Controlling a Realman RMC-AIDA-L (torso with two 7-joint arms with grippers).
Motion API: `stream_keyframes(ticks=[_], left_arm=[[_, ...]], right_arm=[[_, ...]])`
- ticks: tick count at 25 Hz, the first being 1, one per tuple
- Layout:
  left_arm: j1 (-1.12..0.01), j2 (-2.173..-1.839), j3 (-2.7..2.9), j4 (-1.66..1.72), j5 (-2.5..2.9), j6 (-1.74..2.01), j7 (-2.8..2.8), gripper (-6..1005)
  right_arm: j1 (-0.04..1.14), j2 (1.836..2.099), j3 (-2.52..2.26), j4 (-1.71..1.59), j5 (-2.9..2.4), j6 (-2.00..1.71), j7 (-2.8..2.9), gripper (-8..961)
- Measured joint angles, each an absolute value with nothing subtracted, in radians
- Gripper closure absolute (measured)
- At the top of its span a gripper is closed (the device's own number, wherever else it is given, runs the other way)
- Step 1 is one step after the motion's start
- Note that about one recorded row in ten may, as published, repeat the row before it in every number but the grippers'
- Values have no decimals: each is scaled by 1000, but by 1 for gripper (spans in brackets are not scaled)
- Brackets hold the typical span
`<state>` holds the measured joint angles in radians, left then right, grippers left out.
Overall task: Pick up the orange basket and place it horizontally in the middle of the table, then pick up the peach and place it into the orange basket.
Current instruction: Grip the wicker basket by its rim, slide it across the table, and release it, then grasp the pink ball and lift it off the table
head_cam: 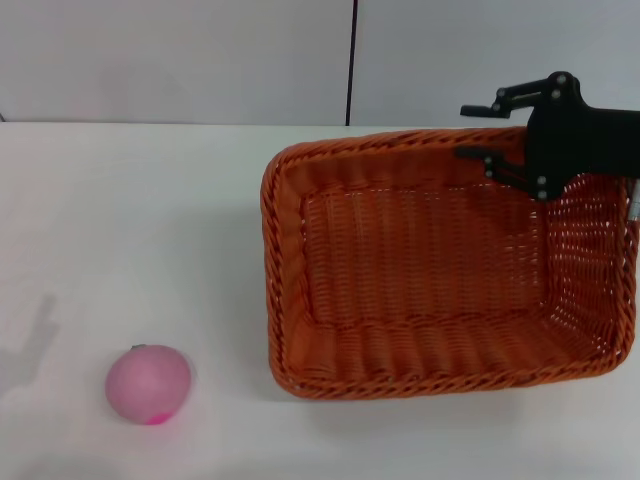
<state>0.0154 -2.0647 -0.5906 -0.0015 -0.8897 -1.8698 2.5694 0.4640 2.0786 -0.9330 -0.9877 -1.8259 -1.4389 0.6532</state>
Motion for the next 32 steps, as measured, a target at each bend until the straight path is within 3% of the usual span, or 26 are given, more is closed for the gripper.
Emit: stream_keyframes(ticks=[4,9,20,32], left_arm=[[18,-2065,-587,-2,-890,-1876,2569,169],[19,-2064,-583,1,-890,-1885,2569,169],[-9,-2056,-516,116,-890,-1944,2475,169],[-138,-2054,-4,537,-890,-2037,2076,170]], right_arm=[[457,2079,-940,-967,-1807,-1438,627,661],[450,2080,-937,-949,-1795,-1430,618,440],[327,2080,-937,-918,-1377,-1514,621,391],[217,2080,-884,-396,-851,-1696,561,392]])
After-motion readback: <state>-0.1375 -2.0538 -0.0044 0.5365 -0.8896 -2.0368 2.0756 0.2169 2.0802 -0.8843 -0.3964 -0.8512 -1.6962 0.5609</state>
